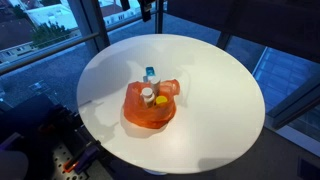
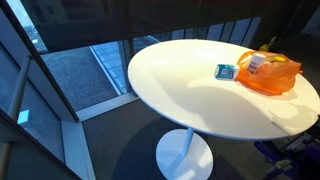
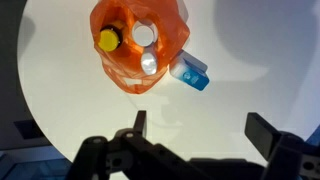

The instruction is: Put the blue box in the plastic bag

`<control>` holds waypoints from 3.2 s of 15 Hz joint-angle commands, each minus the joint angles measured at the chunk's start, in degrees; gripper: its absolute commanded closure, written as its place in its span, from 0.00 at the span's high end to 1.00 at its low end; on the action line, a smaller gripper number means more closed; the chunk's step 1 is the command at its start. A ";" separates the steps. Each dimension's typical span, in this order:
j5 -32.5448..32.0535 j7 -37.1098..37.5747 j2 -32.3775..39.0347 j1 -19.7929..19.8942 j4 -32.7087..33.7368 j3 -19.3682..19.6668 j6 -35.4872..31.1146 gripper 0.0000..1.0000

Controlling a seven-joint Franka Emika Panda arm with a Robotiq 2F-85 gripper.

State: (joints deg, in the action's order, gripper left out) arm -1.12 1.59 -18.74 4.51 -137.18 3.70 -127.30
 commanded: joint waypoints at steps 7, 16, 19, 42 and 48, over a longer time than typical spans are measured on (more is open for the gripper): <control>0.01 -0.03 0.01 0.01 0.14 0.00 0.14 1.00; 0.57 3.73 3.76 -2.59 2.85 -3.49 -0.28 1.00; 0.47 5.58 6.04 -3.35 3.83 -4.62 -1.08 1.00; -0.21 19.84 30.89 -6.23 13.68 -3.56 -6.44 1.00; -0.09 20.52 31.81 -6.32 14.23 -3.23 -6.01 1.00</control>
State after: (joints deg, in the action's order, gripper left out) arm -1.58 21.64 12.33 -1.31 -123.73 -0.56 -133.92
